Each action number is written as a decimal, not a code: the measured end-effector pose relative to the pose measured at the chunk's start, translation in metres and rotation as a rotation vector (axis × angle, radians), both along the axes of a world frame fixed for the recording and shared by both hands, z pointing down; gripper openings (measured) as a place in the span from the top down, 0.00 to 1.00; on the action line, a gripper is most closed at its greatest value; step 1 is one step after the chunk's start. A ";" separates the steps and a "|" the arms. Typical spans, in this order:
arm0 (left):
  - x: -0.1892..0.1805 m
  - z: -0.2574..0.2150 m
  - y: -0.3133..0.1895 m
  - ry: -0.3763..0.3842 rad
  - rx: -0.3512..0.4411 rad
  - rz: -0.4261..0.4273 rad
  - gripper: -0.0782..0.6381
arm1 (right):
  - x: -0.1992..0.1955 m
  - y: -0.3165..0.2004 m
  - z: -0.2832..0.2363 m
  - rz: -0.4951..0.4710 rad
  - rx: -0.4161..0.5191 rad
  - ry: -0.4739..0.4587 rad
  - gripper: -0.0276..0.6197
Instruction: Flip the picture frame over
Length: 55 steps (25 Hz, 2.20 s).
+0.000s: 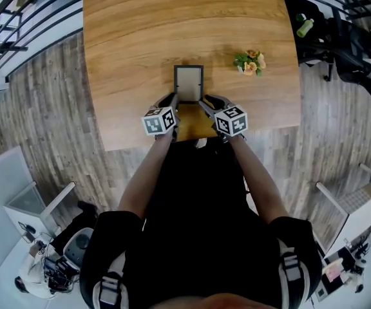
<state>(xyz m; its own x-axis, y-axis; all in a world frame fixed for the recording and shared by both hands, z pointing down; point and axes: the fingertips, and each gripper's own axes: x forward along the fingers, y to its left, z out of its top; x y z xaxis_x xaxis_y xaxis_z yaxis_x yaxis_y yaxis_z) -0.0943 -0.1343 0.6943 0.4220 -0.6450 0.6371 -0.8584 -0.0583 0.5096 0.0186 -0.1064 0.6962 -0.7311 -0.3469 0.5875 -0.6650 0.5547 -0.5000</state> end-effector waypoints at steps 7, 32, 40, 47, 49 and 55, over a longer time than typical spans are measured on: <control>-0.014 -0.017 0.003 -0.013 0.075 0.027 0.81 | -0.016 0.002 -0.003 0.056 -0.049 -0.070 0.71; -0.005 -0.024 0.008 -0.001 0.138 0.105 0.81 | -0.021 -0.004 -0.020 0.231 -0.199 -0.315 0.81; -0.003 -0.017 0.005 -0.013 0.129 0.130 0.81 | -0.022 -0.002 -0.027 0.230 -0.228 -0.366 0.83; 0.000 -0.011 0.008 -0.040 0.100 0.147 0.81 | -0.021 -0.002 -0.028 0.219 -0.241 -0.373 0.83; -0.001 -0.008 0.009 -0.057 0.080 0.151 0.81 | -0.023 -0.002 -0.027 0.210 -0.246 -0.365 0.84; 0.001 0.000 0.012 -0.084 0.043 0.168 0.79 | -0.024 -0.006 -0.031 0.205 -0.229 -0.344 0.84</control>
<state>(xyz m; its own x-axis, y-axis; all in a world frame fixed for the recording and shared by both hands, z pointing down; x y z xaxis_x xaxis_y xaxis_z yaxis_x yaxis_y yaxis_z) -0.0936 -0.1225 0.6941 0.4729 -0.5971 0.6480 -0.8740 -0.2244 0.4310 -0.0058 -0.1123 0.6647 -0.8267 -0.3947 0.4010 -0.5235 0.2785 -0.8052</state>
